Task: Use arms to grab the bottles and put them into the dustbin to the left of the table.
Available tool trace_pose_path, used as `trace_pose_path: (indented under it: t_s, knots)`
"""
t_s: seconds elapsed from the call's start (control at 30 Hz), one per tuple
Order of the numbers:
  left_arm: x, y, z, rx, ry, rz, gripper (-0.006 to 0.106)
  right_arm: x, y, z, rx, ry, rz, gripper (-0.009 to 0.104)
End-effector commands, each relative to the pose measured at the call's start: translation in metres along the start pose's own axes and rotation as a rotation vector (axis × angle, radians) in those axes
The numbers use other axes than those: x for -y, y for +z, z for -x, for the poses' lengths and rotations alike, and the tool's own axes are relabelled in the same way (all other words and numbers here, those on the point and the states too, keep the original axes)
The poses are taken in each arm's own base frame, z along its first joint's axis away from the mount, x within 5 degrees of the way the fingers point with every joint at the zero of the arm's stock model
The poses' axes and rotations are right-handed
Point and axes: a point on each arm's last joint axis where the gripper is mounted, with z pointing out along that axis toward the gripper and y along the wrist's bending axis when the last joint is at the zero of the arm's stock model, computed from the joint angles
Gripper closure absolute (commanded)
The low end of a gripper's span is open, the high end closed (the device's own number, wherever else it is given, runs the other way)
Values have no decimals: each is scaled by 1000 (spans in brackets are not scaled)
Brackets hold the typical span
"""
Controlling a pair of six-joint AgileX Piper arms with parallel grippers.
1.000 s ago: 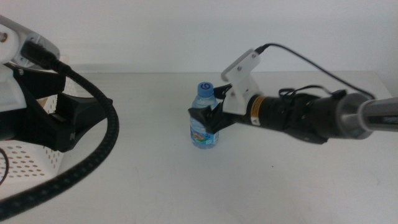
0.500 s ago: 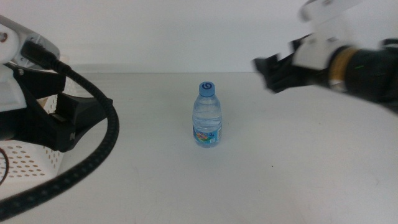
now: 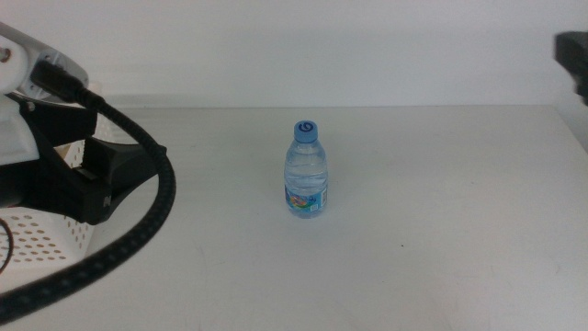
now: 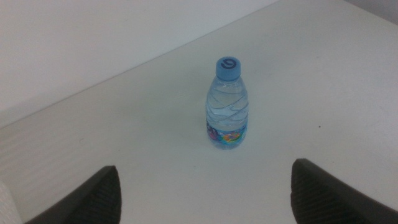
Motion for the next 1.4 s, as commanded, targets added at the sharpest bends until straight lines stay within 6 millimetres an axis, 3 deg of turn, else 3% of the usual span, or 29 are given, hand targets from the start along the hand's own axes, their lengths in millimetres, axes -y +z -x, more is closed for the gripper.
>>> trace_pose_path:
  t_s: [0.0, 0.2, 0.4, 0.57, 0.77, 1.07, 1.27, 1.37]
  knots:
    - [-1, -6, 14, 90, -20, 22, 10, 9, -19, 8, 67, -28, -20, 28]
    - [-1, -6, 14, 90, -20, 22, 10, 18, -43, -19, 69, -21, -29, 28]
    - [-1, -6, 14, 90, -20, 22, 10, 11, -62, -55, 100, 48, 111, 30]
    - [-1, -6, 14, 90, -20, 22, 10, 16, -58, -82, 162, 127, 83, 37]
    - [-1, -6, 14, 90, -20, 22, 10, 27, -55, -112, 298, 197, -36, 38]
    - [-1, -6, 14, 90, -20, 22, 10, 23, -54, -136, 293, 207, -30, 38]
    - [-1, -6, 14, 90, -20, 22, 10, 23, -54, -137, 284, 208, -31, 38]
    - [-1, -6, 14, 90, -20, 22, 10, 24, -58, -123, 311, 235, -18, 38]
